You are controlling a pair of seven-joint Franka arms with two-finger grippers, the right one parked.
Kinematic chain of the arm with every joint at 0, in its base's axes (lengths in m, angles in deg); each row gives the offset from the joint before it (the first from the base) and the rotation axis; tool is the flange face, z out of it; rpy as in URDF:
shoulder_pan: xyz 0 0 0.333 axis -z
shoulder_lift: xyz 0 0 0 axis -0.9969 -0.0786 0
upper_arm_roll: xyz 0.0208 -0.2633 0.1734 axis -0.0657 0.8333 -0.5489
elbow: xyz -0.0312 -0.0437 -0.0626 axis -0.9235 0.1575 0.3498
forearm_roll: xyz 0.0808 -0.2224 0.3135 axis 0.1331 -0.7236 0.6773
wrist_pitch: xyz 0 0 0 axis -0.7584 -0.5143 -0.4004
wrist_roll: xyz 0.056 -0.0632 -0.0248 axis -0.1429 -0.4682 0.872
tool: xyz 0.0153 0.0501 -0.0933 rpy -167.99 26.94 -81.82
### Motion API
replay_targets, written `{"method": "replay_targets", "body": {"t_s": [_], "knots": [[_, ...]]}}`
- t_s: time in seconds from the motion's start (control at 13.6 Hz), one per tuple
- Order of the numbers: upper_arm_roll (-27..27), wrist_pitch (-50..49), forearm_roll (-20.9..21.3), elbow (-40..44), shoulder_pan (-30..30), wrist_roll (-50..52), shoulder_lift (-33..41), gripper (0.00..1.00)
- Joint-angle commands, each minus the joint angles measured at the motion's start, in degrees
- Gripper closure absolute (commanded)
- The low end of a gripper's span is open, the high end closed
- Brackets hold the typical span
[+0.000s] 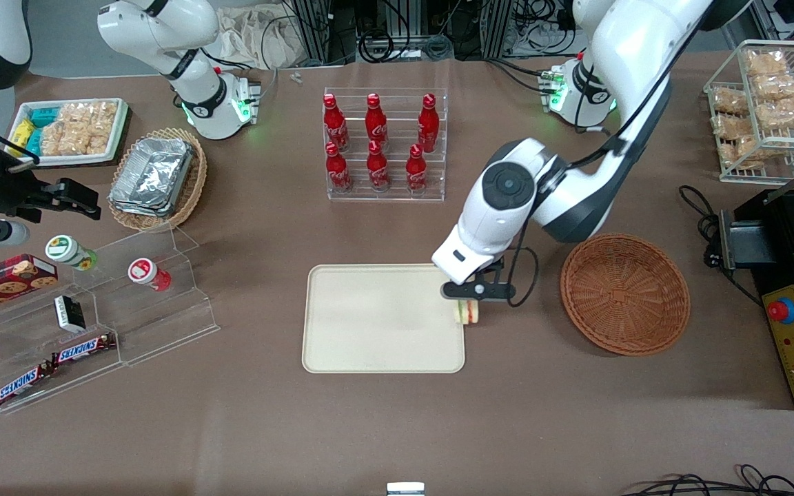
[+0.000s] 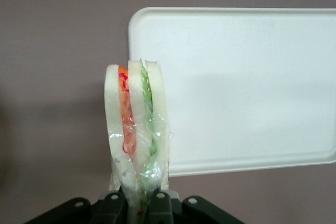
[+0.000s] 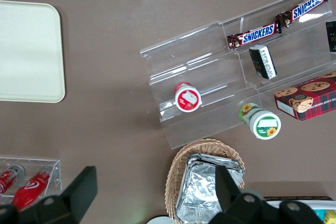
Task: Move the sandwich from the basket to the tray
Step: 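Lift the sandwich and carry it with the left gripper to the tray, then lower the sandwich onto the tray and open the left gripper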
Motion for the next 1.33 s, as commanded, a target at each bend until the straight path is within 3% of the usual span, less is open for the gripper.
{"method": "replay_targets", "body": {"t_s": [0.0,0.59,0.66,0.81,1.03,1.25], "knots": [[-0.1,0.7,1.4,6.0,0.9,-1.1,-7.4,1.00],[-0.1,4.2,7.2,10.3,2.3,-1.5,-15.7,1.00],[-0.1,4.1,7.1,10.4,2.4,-1.2,-15.7,0.77],[-0.1,3.7,7.1,10.4,2.4,-0.5,-15.4,0.01],[0.0,0.6,6.4,10.4,2.0,-0.4,-14.4,0.01],[0.0,-9.0,6.2,10.4,1.6,0.8,-8.3,0.01]]}}
